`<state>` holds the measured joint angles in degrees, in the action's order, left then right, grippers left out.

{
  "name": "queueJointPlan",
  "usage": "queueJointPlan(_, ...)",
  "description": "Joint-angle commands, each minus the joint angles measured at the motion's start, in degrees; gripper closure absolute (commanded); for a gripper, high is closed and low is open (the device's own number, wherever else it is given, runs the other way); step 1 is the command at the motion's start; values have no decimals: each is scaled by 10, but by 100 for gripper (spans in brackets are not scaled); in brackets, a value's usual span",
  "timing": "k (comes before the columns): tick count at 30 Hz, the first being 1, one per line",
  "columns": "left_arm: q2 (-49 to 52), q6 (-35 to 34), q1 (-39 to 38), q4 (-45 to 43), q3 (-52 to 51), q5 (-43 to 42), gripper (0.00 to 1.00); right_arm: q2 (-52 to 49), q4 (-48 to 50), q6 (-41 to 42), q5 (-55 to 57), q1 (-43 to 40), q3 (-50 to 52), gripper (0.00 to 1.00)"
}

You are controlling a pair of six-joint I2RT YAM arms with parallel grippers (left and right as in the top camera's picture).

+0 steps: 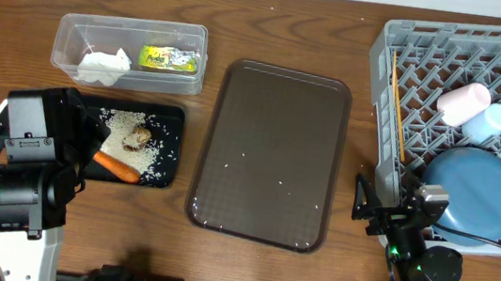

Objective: Sort waste into correct bins and load items into the dishwasher rack

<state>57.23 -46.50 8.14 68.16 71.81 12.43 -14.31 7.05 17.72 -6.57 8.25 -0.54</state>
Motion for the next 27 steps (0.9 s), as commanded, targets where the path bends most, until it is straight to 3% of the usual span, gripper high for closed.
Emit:
queueJointPlan(1, 0, -1, 2, 2, 2, 11, 2, 26, -4, -21, 5, -20, 2, 1)
queueJointPlan(7, 0, -1, 2, 2, 2, 11, 2, 79, -19, -67, 5, -47, 2, 1)
queueJointPlan(12, 0, -1, 2, 2, 2, 11, 2, 142, -97, -96, 6, -68, 2, 1)
queueJointPlan(27, 0, -1, 2, 2, 2, 11, 2, 139, -111, -197, 18, -89, 2, 1)
